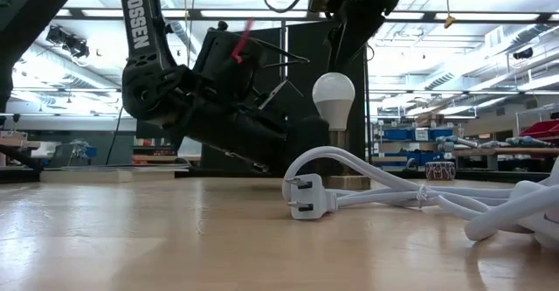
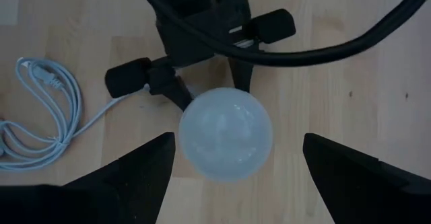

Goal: Screw lightbulb
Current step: Insert the lightbulb into the desk lamp

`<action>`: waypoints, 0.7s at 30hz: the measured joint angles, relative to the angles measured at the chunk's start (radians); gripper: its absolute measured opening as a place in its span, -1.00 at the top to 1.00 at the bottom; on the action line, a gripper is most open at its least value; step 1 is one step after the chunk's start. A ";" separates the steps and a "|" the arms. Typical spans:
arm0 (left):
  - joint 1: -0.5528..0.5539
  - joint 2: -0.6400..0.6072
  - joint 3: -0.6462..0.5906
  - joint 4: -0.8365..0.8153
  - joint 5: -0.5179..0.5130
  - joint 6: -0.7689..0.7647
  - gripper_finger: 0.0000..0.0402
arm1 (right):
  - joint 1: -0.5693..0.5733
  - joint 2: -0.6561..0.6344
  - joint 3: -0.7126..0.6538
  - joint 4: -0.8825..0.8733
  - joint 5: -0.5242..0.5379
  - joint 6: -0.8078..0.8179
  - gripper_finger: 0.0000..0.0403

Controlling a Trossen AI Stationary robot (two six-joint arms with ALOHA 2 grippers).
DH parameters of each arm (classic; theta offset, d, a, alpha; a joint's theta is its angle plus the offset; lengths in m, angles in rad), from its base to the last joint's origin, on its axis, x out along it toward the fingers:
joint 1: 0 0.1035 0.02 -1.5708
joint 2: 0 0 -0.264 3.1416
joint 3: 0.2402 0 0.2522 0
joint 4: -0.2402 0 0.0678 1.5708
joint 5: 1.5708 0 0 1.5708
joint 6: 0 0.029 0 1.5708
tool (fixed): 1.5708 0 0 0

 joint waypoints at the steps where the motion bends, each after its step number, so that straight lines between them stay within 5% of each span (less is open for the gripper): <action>1: 0.000 0.000 0.000 0.014 0.010 0.008 -0.22 | 0.000 0.000 0.000 0.000 0.000 0.000 -0.67; 21: 0.019 0.068 0.034 0.188 -0.002 0.105 -0.22 | 0.000 0.000 0.000 0.017 0.000 0.027 -0.67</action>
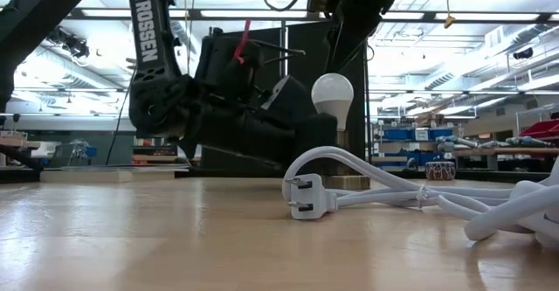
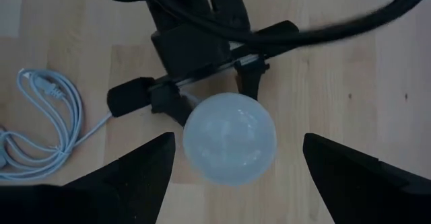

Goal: Screw lightbulb
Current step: Insert the lightbulb into the desk lamp

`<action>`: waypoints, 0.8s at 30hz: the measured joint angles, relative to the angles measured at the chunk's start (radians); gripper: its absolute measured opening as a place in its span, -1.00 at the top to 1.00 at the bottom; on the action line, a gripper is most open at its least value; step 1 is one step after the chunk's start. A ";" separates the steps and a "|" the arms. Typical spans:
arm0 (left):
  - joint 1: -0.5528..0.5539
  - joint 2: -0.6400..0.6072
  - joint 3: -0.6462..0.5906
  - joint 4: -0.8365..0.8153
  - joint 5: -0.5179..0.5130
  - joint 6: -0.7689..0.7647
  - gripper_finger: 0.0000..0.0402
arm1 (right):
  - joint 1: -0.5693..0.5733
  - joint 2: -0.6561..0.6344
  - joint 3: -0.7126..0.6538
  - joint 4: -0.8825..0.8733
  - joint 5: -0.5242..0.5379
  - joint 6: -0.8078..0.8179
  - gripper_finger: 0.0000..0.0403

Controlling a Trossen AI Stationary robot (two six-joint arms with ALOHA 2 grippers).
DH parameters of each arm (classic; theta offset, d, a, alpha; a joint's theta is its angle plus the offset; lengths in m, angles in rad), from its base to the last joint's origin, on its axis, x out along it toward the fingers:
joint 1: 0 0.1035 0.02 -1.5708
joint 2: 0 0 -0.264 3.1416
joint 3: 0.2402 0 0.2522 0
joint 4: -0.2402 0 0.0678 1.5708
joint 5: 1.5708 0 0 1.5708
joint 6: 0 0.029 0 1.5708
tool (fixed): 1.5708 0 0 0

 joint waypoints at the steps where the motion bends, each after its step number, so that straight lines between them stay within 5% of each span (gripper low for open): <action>1: 0.000 0.000 0.004 0.003 -0.001 0.007 -0.22 | 0.000 0.000 0.000 0.000 0.000 0.004 -0.67; 16: 0.027 0.001 0.014 -0.009 0.004 0.053 -0.21 | 0.000 0.000 0.000 0.005 -0.004 0.015 -0.67; 24: 0.028 0.058 0.013 0.126 0.013 0.057 -0.21 | 0.000 0.000 0.000 0.005 -0.004 0.015 -0.67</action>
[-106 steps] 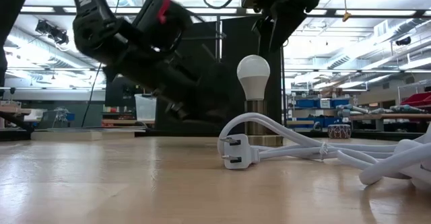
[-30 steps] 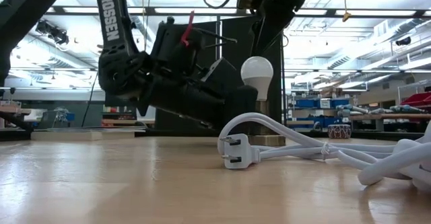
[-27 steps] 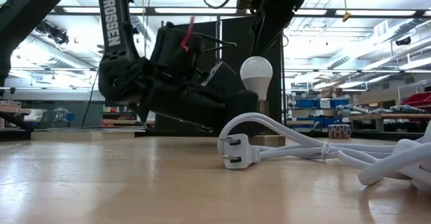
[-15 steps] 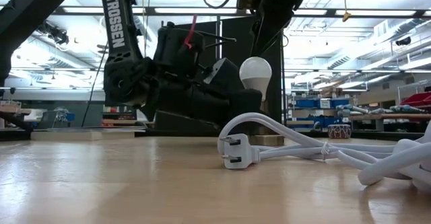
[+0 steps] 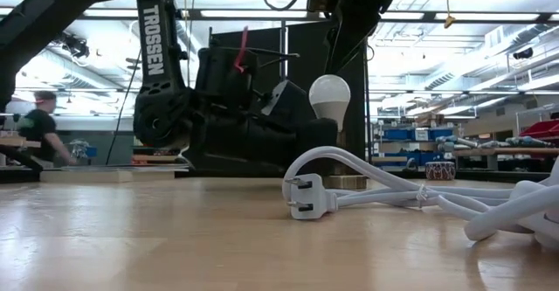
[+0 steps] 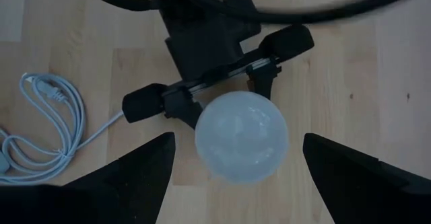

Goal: Screw lightbulb
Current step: Insert the lightbulb into the desk lamp

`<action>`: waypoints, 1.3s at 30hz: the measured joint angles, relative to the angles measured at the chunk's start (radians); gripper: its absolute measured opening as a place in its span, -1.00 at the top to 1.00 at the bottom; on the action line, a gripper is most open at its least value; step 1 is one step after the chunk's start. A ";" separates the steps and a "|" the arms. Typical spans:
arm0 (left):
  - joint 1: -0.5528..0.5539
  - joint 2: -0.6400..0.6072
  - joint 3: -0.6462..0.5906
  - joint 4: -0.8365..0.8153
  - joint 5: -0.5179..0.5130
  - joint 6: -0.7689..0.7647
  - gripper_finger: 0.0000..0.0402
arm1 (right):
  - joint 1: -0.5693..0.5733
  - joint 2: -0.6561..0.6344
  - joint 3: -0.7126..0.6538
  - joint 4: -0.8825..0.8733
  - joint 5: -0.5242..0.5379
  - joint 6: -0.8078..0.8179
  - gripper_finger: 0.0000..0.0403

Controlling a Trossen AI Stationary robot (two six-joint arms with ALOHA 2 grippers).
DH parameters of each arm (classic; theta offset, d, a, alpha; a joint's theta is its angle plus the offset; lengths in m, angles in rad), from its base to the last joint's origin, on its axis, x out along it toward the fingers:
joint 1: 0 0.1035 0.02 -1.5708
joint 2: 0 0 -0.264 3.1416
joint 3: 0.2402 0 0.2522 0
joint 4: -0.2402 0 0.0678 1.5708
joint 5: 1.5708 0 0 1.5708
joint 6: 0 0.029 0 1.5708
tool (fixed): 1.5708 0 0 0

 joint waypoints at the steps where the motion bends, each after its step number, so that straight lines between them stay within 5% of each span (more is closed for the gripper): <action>1: 0.000 0.002 0.000 0.010 0.001 0.003 -0.21 | 0.000 0.000 0.000 0.000 0.000 0.000 -0.67; 30: 0.050 0.054 0.005 0.059 0.002 0.048 -0.21 | 0.043 0.030 0.019 -0.083 0.173 -0.236 -0.72; 39: 0.056 0.053 0.006 0.047 0.002 0.045 -0.03 | -0.017 0.031 0.066 -0.083 0.164 -0.286 -0.73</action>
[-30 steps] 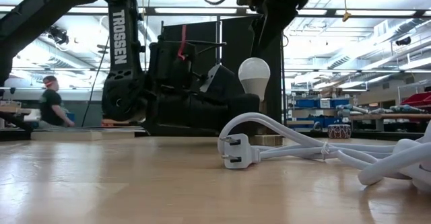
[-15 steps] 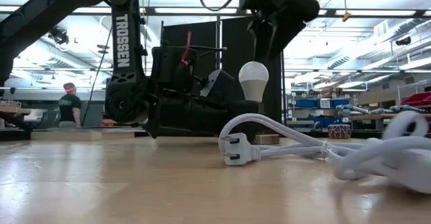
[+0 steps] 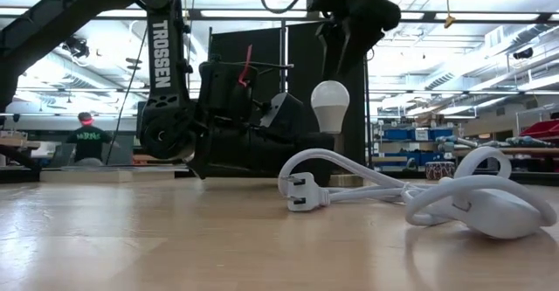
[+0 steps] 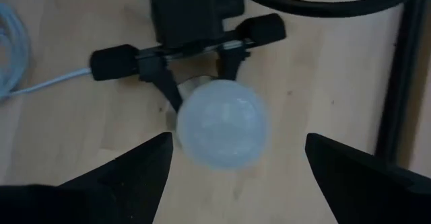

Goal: Screw lightbulb
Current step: Insert the lightbulb into the desk lamp

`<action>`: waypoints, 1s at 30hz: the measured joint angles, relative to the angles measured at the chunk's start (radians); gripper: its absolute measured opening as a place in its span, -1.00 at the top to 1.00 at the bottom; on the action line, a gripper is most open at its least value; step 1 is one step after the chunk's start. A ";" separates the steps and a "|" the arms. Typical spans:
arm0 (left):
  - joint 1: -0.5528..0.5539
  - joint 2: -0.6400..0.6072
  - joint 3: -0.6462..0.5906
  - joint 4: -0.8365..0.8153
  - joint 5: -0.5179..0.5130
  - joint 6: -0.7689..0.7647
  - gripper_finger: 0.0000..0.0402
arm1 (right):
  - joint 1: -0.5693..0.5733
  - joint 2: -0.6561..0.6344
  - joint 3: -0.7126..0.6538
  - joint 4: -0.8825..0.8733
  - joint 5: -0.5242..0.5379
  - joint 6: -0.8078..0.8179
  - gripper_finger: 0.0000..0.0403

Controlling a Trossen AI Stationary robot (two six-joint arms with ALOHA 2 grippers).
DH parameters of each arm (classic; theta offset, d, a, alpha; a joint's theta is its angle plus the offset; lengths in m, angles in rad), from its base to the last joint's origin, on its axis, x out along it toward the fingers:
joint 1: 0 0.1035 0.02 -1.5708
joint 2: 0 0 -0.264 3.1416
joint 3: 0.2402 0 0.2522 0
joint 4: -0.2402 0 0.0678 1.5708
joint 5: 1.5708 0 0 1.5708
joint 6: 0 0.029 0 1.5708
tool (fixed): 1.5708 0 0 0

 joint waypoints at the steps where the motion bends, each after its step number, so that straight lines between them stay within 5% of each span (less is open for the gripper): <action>1: 0.001 0.000 0.000 -0.001 0.003 0.000 -0.02 | -0.008 0.007 0.002 -0.001 -0.016 0.000 -0.73; 30: 0.004 -0.001 0.000 -0.026 0.009 -0.040 0.01 | -0.013 0.144 0.001 0.024 -0.020 -0.213 -0.74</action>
